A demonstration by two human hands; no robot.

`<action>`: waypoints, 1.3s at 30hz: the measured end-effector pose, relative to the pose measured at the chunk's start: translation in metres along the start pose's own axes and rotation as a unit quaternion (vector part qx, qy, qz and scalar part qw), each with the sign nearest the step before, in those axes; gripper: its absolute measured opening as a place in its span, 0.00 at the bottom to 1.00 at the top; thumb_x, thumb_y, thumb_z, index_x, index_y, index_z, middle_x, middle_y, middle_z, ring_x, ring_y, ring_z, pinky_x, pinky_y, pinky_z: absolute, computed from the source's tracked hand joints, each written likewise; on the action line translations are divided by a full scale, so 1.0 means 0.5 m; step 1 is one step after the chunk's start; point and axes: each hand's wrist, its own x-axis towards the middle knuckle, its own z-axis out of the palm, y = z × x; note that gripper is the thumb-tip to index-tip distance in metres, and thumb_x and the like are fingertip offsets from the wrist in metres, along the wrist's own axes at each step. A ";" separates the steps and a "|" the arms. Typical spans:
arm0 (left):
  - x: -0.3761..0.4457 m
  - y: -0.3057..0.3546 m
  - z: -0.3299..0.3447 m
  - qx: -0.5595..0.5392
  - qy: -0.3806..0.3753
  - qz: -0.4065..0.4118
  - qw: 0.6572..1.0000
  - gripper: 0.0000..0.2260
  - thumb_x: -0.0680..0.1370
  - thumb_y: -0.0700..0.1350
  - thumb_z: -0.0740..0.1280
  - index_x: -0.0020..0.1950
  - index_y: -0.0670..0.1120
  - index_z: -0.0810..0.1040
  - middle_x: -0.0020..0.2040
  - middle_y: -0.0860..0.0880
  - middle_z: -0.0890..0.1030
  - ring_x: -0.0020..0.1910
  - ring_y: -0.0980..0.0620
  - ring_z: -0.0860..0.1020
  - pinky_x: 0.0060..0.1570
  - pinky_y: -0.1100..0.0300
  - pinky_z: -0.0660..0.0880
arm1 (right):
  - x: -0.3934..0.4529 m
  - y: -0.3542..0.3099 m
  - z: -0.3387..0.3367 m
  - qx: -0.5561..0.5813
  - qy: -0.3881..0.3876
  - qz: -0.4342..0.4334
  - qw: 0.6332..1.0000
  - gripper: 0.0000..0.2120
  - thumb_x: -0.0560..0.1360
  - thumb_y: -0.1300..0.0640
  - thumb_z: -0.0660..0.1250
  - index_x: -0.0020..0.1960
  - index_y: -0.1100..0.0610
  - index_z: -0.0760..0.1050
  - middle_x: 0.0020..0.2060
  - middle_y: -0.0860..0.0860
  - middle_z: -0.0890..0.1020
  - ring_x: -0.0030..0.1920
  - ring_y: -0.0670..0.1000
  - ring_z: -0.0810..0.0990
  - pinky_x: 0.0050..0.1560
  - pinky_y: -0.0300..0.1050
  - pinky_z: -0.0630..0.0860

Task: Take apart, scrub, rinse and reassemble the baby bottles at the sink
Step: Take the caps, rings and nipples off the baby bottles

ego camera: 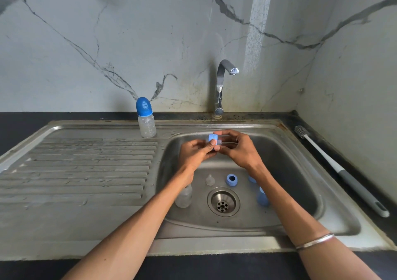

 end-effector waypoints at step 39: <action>0.032 -0.043 -0.031 0.398 0.009 0.137 0.907 0.08 0.67 0.42 0.79 0.41 0.49 0.82 0.39 0.55 0.85 0.39 0.61 0.82 0.41 0.66 0.77 | 0.004 0.016 -0.061 -0.241 -0.011 0.101 0.965 0.16 0.71 0.52 0.77 0.57 0.54 0.81 0.49 0.47 0.83 0.47 0.46 0.81 0.49 0.38 0.74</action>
